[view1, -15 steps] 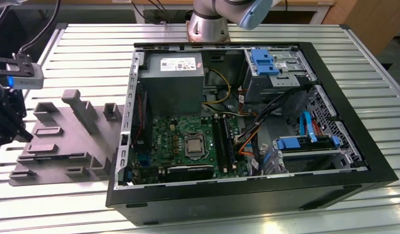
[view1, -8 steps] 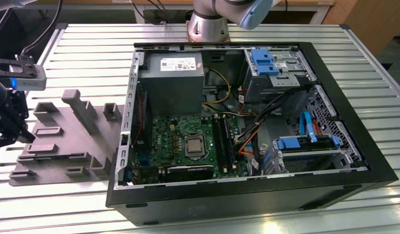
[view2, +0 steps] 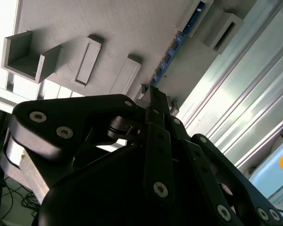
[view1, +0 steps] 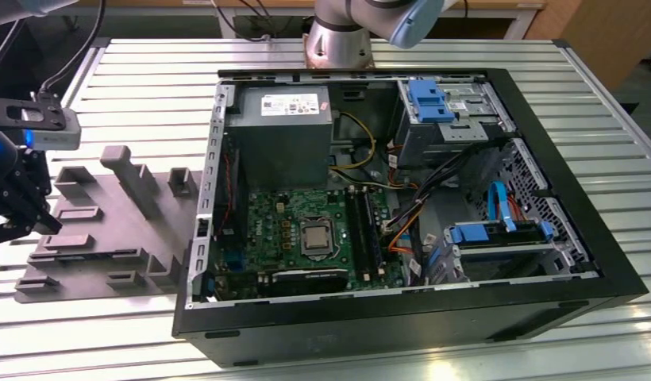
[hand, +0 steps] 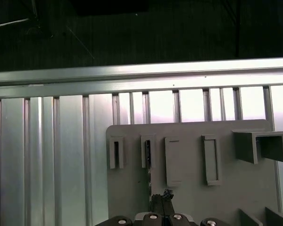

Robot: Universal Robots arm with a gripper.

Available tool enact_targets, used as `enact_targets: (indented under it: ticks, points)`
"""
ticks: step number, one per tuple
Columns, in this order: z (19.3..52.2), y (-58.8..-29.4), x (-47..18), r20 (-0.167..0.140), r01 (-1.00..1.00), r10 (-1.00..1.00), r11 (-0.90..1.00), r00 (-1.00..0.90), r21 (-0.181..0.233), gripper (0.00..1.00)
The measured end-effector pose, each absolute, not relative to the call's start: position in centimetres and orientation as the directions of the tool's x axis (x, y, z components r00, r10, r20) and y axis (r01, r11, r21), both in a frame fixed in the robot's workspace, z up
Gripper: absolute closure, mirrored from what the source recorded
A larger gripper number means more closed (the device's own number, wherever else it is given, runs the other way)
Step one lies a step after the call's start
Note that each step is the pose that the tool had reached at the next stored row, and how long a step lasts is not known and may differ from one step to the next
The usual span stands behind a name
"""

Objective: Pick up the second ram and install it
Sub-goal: 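Pick up the second ram and move it above second insertion slot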

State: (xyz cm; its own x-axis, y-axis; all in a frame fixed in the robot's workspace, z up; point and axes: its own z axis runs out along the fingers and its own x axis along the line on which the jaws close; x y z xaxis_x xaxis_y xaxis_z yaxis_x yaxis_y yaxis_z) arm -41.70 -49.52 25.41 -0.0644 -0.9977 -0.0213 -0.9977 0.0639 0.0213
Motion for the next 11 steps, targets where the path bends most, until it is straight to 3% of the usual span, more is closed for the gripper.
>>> enact_targets:
  ticks: [11]
  points:
    - [25.01,-49.52,-41.68,-0.021,-0.998,-0.998,0.064,-0.064,0.021,0.89]
